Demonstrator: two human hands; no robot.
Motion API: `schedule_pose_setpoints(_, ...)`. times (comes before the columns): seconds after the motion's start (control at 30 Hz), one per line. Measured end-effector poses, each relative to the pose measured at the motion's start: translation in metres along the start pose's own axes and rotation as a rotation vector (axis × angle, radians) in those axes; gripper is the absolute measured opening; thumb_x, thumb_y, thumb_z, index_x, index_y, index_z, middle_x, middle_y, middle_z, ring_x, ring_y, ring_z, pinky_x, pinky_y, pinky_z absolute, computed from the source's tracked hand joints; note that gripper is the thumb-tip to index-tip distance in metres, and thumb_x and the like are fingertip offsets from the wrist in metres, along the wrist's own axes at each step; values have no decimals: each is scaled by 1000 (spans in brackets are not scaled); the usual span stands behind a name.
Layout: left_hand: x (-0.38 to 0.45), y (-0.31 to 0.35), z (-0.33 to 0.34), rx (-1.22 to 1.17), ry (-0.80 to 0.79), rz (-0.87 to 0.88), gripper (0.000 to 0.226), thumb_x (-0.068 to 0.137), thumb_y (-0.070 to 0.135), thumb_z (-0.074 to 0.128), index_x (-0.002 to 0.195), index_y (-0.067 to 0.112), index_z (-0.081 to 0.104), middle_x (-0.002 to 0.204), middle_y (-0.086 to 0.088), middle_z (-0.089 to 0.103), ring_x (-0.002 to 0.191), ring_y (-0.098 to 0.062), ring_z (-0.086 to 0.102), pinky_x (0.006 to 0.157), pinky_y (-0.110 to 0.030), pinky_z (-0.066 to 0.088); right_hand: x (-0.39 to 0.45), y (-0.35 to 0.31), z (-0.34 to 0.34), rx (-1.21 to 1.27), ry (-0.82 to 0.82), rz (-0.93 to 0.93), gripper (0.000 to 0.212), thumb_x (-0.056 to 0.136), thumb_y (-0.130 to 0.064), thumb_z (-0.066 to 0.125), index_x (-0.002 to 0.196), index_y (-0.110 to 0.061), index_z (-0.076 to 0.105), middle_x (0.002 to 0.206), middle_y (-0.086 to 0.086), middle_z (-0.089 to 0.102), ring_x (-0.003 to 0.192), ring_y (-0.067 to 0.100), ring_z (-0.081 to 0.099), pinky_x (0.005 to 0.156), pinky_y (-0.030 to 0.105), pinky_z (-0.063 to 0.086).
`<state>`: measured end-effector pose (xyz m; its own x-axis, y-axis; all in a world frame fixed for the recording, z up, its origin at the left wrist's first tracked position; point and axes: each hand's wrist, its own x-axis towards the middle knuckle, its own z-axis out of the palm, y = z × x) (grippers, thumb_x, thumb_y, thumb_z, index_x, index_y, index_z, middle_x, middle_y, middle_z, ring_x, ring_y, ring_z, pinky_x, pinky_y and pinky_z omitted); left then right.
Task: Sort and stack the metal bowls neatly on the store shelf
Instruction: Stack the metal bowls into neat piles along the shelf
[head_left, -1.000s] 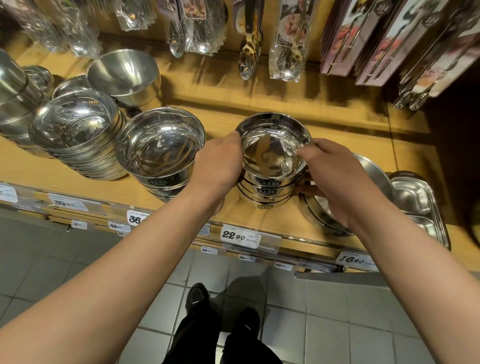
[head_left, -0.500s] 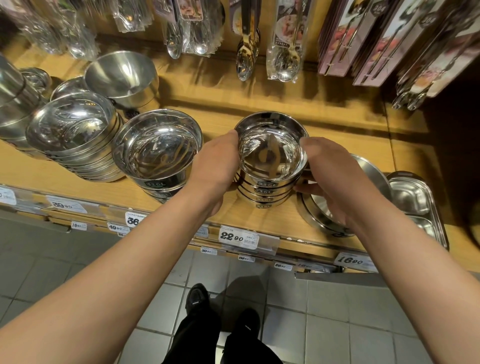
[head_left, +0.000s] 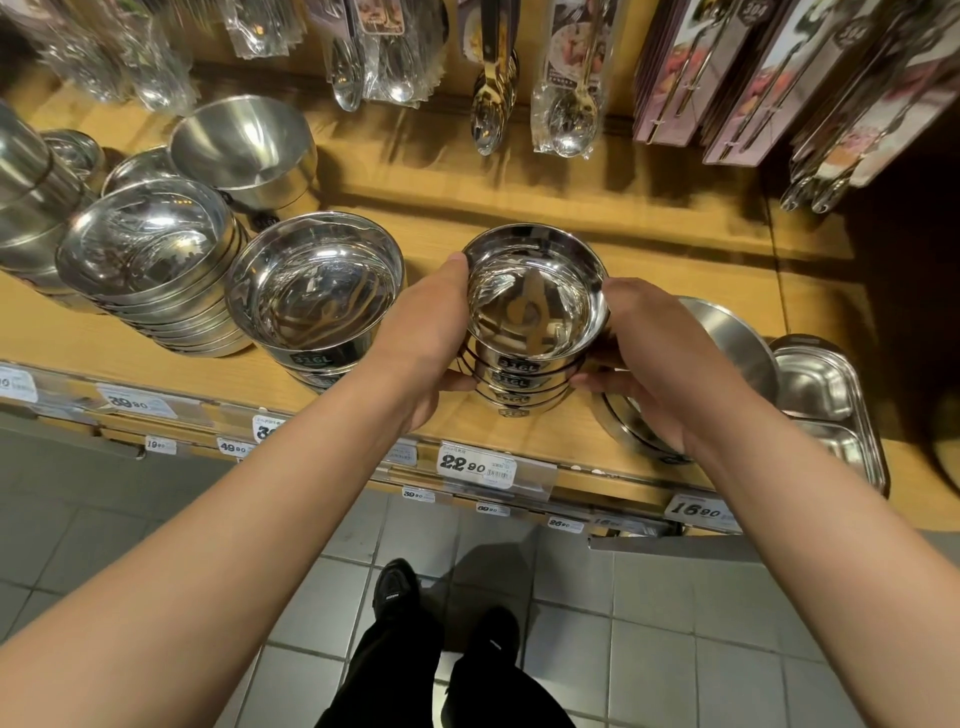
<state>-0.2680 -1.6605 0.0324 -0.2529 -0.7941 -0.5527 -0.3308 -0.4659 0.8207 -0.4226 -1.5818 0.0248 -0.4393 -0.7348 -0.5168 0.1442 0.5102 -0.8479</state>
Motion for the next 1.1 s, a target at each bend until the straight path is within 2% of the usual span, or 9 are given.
schedule_pose_setpoints(0.07, -1, -1, -2, 3, -6, -7, 48, 102, 55, 33, 107, 24, 69, 105, -2, 71, 102, -23, 64, 75, -39, 62, 0, 3, 0, 0, 8, -2, 30, 99, -27, 51, 123, -19, 67, 117, 18, 69, 81, 22, 67, 63, 32, 59)
schedule_pose_setpoints(0.17, -2, -1, -2, -25, -20, -11, 48, 103, 56, 34, 106, 24, 69, 97, 0, 70, 93, -20, 63, 67, -34, 61, 0, 3, 0, 9, 11, -14, 29, 101, -27, 51, 124, -19, 67, 118, 20, 70, 79, 22, 66, 62, 31, 58)
schedule_pose_setpoints(0.23, -3, -1, -1, -49, -21, -22, 48, 103, 55, 34, 107, 23, 70, 92, 1, 69, 88, -18, 63, 66, -34, 61, -1, 2, 0, 16, 10, -15, 28, 102, -27, 50, 123, -18, 67, 111, 19, 72, 77, 22, 66, 62, 32, 58)
schedule_pose_setpoints(0.33, -5, -1, 0, -79, -28, -27, 48, 104, 55, 33, 106, 23, 70, 90, 1, 69, 87, -17, 63, 65, -32, 60, -2, -1, 1, 33, 8, -22, 25, 103, -25, 50, 118, -15, 68, 91, 13, 71, 70, 22, 64, 60, 33, 57)
schedule_pose_setpoints(0.53, -7, -1, 5, -113, 22, -29, 48, 105, 53, 32, 115, 24, 67, 110, -3, 72, 104, -24, 66, 82, -45, 60, -1, -6, 1, -16, 12, -28, 25, 102, -27, 49, 112, -14, 69, 87, 12, 70, 70, 25, 65, 62, 36, 57)
schedule_pose_setpoints(0.83, -9, -3, 11, -164, 46, -38, 45, 104, 50, 31, 114, 25, 67, 112, -1, 70, 105, -24, 63, 71, -36, 58, -1, -14, -3, -69, 0, -39, 28, 102, -32, 49, 107, -13, 70, 84, 10, 70, 72, 25, 68, 69, 39, 60)
schedule_pose_setpoints(0.9, -8, -4, 12, -155, 47, -30, 44, 105, 47, 29, 112, 24, 67, 113, -3, 69, 107, -26, 62, 73, -37, 58, -1, -14, -2, -65, 6, -27, 28, 101, -31, 49, 107, -13, 70, 84, 10, 69, 72, 24, 67, 68, 38, 60)
schedule_pose_setpoints(1.0, -7, -7, 10, -170, 36, -30, 48, 105, 52, 27, 115, 26, 66, 114, -1, 69, 108, -23, 61, 77, -38, 58, 0, -13, -3, -49, 3, -7, 27, 100, -29, 50, 107, -12, 69, 80, 9, 68, 72, 24, 66, 73, 40, 59)
schedule_pose_setpoints(1.1, -9, -16, 9, -203, 24, -15, 51, 105, 57, 22, 102, 33, 68, 111, 4, 71, 110, -18, 61, 85, -42, 56, -1, -14, -3, -68, -26, -11, 20, 99, -30, 51, 101, -17, 67, 78, 5, 66, 71, 21, 63, 69, 37, 57)
